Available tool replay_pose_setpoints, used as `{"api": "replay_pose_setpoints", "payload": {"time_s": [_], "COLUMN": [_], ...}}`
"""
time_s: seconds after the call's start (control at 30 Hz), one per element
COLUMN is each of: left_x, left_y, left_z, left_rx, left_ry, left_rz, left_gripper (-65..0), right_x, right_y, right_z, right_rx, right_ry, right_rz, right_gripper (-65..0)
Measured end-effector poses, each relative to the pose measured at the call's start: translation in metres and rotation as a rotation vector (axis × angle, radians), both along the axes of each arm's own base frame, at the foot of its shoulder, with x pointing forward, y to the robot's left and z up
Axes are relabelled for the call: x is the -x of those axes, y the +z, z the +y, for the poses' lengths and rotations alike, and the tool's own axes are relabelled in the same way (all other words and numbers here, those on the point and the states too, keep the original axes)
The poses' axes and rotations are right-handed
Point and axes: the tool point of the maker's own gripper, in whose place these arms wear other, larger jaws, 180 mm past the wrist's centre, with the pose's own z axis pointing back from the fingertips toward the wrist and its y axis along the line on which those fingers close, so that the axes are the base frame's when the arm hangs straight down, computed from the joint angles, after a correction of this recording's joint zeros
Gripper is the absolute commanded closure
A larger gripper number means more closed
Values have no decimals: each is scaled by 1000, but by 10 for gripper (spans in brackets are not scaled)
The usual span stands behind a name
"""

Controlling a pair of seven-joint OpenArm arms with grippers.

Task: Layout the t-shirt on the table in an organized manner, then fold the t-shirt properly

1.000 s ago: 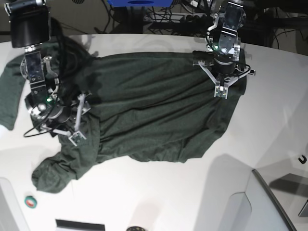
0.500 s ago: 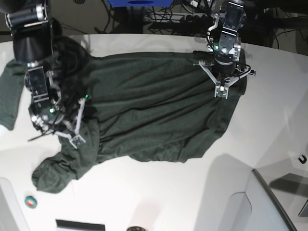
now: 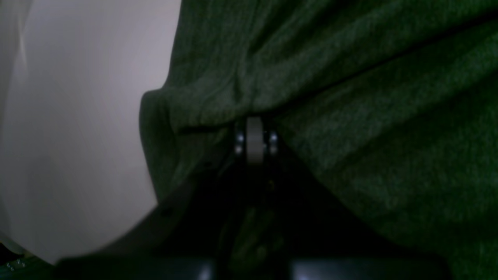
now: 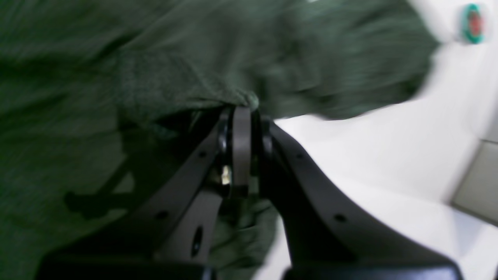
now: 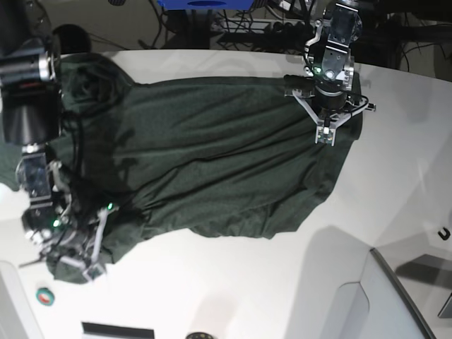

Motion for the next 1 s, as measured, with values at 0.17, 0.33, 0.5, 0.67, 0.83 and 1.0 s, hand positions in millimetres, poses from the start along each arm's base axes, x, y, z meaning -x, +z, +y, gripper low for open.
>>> {"api": "replay_pose_setpoints", "payload": {"time_s": [0.17, 0.33, 0.5, 0.67, 0.83, 1.0], "left_x": [0, 1, 4, 13, 10, 36], "left_y": [0, 0, 2, 30, 66, 63], "left_z": [0, 0, 0, 14, 31, 19], "left_rx": [0, 1, 7, 32, 4, 34], "left_ry": [-1, 1, 11, 87, 118, 93], "left_rz": [0, 3, 12, -42, -143, -95], "left_gripper": [0, 0, 0, 0, 0, 0], "right_x": [-27, -38, -47, -36, 54, 142], "right_y": [22, 2, 1, 17, 18, 1], "right_z": [-9, -17, -73, -107, -156, -119], "right_rx": [-12, -87, -30, -18, -44, -135], "right_ry": [-3, -29, -271, -380, -527, -414], "right_rz": [-66, -68, -227, -269, -143, -35], "right_gripper": [-11, -119, -305, -446, -419, -365]}}
